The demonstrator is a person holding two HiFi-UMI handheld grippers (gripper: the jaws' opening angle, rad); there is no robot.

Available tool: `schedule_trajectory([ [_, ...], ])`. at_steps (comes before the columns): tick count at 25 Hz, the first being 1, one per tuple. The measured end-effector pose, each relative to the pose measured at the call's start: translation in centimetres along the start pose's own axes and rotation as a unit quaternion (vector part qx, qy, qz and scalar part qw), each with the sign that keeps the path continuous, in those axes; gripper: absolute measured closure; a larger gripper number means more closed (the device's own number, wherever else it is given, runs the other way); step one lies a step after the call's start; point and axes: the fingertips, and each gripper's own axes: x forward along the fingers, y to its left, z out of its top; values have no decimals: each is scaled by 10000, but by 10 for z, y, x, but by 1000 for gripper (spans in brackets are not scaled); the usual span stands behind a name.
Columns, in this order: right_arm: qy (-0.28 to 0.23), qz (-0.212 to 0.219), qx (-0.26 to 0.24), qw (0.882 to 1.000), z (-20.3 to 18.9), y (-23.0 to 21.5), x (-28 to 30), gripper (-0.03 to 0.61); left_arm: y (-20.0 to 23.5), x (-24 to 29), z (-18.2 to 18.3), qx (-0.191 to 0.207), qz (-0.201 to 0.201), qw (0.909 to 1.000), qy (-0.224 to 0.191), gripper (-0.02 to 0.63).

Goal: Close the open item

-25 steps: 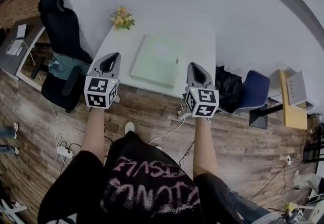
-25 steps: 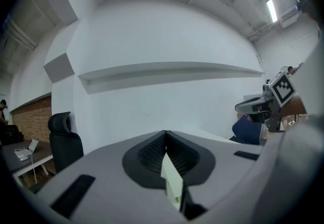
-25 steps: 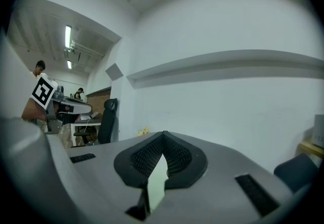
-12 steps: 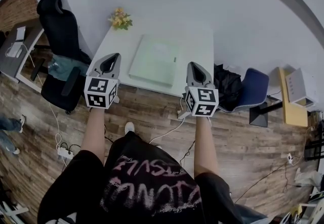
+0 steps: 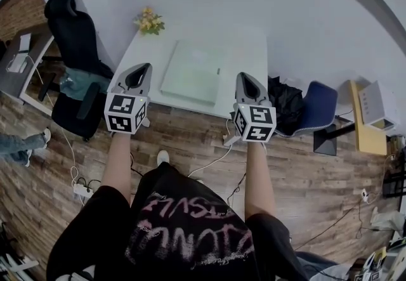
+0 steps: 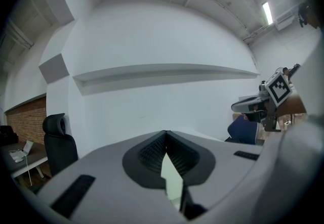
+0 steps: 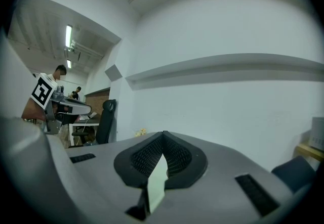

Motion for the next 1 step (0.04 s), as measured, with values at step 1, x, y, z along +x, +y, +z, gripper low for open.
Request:
schedule_trajectory([
  [1,-14,5,-4,10000,1,0,1,569,0,0,1,-5,1,10000,-10,612],
])
